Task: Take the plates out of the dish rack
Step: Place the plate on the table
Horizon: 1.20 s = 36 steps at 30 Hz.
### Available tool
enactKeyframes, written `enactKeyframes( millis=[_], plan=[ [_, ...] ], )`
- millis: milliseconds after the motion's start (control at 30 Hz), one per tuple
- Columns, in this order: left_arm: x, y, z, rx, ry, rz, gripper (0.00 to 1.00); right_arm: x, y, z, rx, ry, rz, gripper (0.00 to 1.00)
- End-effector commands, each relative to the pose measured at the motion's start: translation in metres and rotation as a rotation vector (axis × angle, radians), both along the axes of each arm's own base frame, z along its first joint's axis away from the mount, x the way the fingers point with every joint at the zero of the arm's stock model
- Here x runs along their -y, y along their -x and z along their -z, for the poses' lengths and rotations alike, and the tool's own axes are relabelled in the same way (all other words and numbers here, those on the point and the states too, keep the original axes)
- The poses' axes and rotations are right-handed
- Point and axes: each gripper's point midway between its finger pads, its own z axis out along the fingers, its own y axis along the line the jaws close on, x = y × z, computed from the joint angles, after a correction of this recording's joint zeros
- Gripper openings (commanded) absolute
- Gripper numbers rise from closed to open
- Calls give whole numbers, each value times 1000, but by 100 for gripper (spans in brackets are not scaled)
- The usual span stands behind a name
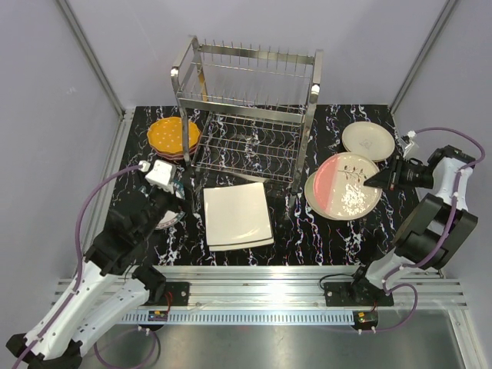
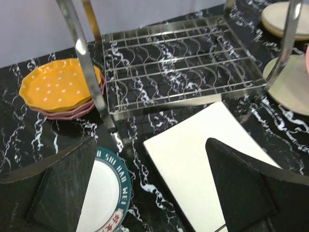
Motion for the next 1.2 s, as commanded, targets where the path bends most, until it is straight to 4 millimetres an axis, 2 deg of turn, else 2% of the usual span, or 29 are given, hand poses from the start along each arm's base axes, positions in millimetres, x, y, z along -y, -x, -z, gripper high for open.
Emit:
enactKeyframes(
  millis=[0,167,633,900,1167],
  plan=[
    [-16,-5,10,22,-44,-74,99,-5,-13,-5,-10,-111,40,0],
    [-24,-6,20,11,-41,-124,99,3,-26,11,-13,-97,52,0],
    [-28,-5,28,-3,-39,-149,99,-6,-54,50,-84,-75,29,1],
    [-29,-5,30,-7,-42,-152,99,-15,-58,61,-105,-68,16,3],
    [-30,-5,30,-6,-39,-154,99,-15,-58,73,-129,-52,17,6]
  ],
)
